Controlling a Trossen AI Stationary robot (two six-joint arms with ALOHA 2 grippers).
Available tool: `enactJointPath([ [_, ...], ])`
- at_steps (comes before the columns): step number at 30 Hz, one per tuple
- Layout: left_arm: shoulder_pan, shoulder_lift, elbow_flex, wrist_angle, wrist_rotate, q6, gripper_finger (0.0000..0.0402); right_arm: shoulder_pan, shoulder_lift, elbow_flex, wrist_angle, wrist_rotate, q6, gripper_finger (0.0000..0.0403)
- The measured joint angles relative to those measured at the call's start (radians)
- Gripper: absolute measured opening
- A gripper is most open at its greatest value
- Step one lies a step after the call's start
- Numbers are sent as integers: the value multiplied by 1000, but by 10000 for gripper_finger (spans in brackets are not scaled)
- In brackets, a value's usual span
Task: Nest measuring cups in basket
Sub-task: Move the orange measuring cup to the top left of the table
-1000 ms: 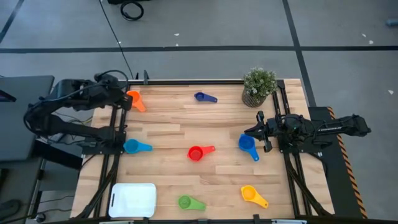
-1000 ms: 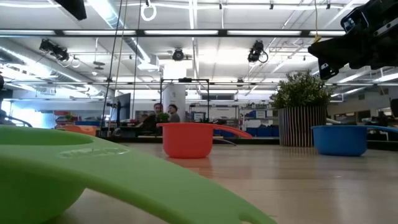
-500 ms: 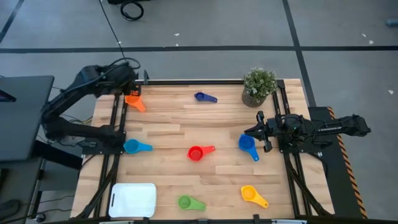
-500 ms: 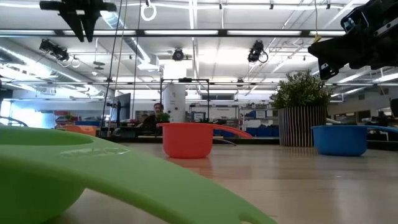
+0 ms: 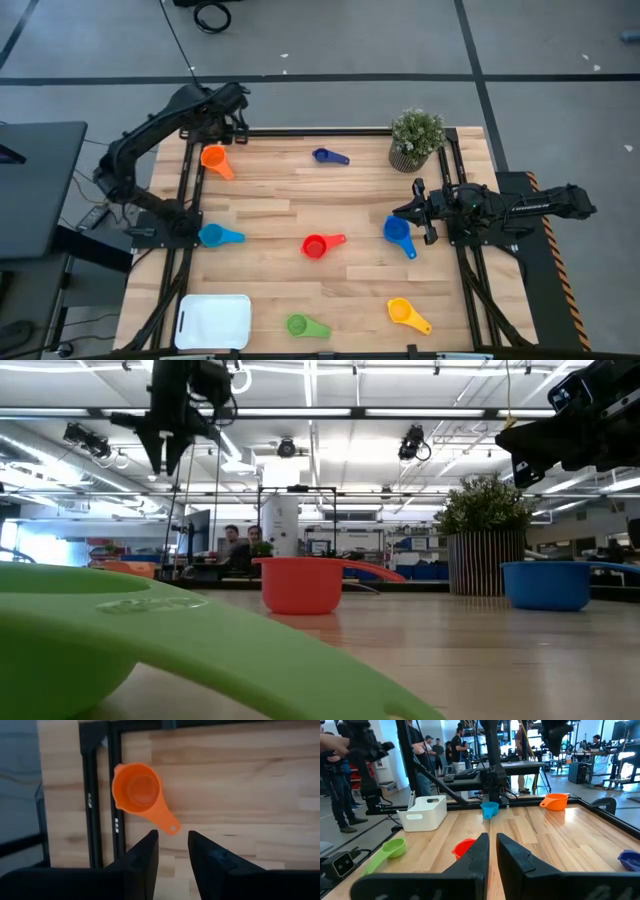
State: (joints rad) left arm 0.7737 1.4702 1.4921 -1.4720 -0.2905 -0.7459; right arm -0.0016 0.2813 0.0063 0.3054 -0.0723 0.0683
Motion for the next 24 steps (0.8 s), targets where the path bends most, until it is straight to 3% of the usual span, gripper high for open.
enactJointPath([
  [9,89,124,-20,-16,5,2,114,0,0,0,0,0,0,41],
  [21,166,128,-260,217,8,63,114,0,0,0,0,0,0,41],
  [24,189,128,-298,279,73,83,114,0,0,0,0,0,0,41],
])
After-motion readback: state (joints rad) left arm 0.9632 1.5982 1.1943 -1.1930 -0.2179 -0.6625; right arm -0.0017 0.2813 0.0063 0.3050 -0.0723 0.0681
